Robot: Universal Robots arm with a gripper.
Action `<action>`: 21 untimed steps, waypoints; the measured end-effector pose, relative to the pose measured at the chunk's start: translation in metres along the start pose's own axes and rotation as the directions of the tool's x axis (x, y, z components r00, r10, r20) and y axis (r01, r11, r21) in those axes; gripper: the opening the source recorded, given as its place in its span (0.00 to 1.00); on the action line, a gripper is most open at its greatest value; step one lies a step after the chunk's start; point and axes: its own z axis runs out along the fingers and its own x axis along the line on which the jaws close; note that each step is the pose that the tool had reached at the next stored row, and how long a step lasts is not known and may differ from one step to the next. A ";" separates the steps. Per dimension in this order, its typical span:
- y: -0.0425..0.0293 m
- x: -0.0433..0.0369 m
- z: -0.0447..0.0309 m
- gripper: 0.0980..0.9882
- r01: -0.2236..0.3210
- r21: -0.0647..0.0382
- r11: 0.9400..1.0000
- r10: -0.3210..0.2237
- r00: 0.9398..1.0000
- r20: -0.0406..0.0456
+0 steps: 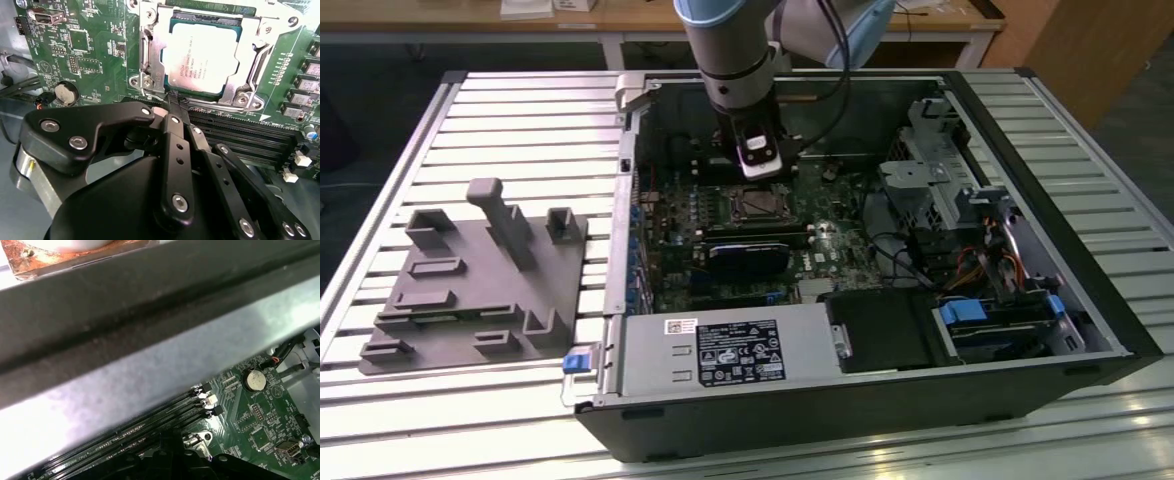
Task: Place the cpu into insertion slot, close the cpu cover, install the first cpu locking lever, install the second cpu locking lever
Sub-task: 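Install the first cpu locking lever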
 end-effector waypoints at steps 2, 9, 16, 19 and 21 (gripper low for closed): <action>-0.0001 0.0000 0.0002 0.01 0.000 0.000 1.000 0.000 1.000 0.000; -0.0001 0.0000 0.0004 0.01 -0.004 -0.012 1.000 0.003 1.000 -0.005; 0.0011 -0.0009 -0.0049 0.01 -0.004 -0.012 1.000 0.003 1.000 -0.006; 0.0028 -0.0023 -0.0124 0.01 -0.004 -0.013 1.000 0.004 1.000 -0.006; 0.0042 -0.0033 -0.0179 0.01 -0.004 -0.013 1.000 0.004 1.000 -0.006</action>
